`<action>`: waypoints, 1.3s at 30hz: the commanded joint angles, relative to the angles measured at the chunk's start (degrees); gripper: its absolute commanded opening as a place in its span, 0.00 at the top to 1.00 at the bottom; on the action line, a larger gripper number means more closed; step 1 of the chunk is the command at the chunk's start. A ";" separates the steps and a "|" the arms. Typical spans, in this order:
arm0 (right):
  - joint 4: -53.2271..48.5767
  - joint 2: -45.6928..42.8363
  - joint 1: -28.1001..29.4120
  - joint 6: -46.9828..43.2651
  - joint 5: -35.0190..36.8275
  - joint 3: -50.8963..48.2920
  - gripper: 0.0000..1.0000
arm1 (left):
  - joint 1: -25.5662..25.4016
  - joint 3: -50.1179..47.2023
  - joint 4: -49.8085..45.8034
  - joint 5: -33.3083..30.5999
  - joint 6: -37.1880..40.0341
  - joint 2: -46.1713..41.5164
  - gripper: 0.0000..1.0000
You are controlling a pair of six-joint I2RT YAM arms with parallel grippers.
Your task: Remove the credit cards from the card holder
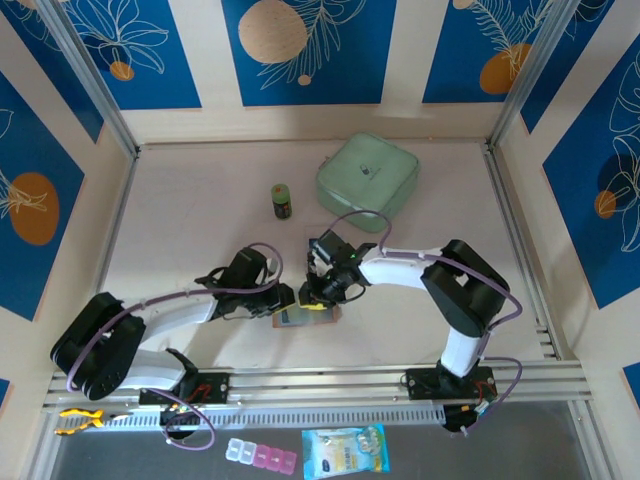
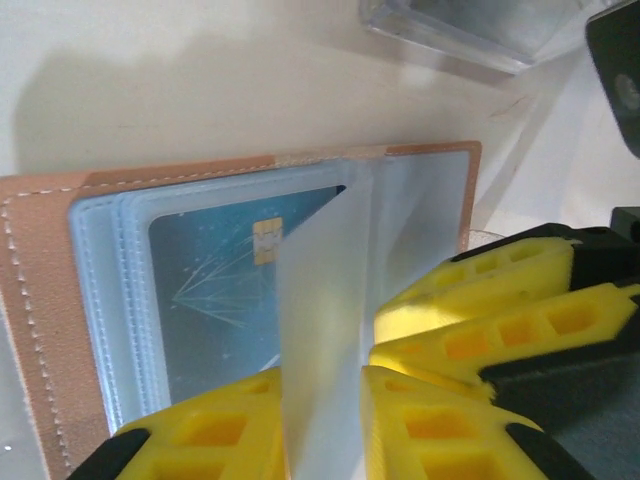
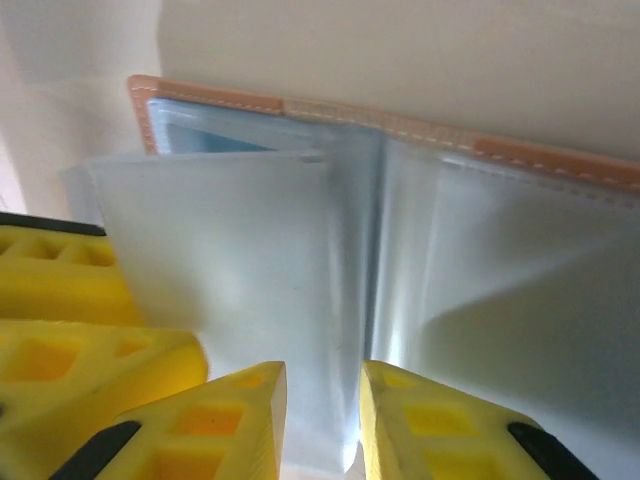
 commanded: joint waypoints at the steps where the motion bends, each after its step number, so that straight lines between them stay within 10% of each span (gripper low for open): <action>1: -1.67 -2.82 -0.36 0.10 0.54 -0.47 0.72 | -0.78 1.92 -0.12 1.21 -0.33 0.19 0.77; 39: -2.93 -20.27 -10.70 -2.62 0.66 -11.97 0.71 | -8.78 16.64 -1.57 -0.30 -0.86 16.41 0.74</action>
